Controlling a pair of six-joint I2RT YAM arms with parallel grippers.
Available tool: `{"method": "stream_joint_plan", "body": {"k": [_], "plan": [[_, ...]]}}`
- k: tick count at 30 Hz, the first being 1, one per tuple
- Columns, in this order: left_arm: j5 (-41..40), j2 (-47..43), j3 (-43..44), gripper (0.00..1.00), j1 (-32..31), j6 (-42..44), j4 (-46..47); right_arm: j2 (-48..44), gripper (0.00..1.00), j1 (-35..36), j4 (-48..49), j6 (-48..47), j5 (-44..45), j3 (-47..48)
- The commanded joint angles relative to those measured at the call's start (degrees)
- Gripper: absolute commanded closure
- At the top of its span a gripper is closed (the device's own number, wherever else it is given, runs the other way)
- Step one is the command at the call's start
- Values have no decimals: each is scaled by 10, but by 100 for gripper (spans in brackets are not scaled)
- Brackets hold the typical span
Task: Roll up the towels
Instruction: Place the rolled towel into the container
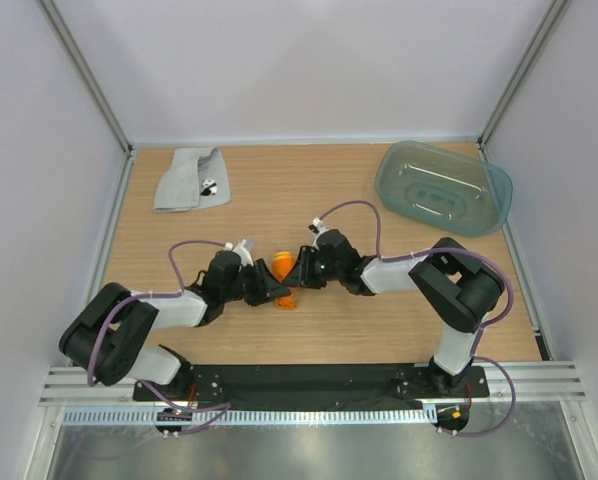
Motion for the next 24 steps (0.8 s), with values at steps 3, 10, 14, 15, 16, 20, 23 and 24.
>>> {"method": "stream_joint_plan", "body": {"k": [3,10,14,15,16,20,23,24], "plan": [[-20,-80,21,54,-1,65,-195,-9,88,-5,-76,-28,24,52],[-62,-253,110,44,-4,119,-415,-93,90,-84,-170,-68,-4,118],[-106,-318,161,43,-5,147,-530,-127,90,-139,-253,-95,-24,190],[-108,-328,165,43,-5,145,-536,-133,90,-164,-268,-101,-26,203],[-108,-337,169,43,-5,144,-543,-136,90,-180,-288,-111,-30,215],[-145,-370,222,43,-5,152,-620,-131,90,-276,-325,-119,-68,283],[-167,-386,269,46,-5,156,-682,-110,91,-361,-355,-127,-108,327],[-183,-389,282,47,-5,159,-717,-94,92,-381,-357,-127,-129,335]]}}
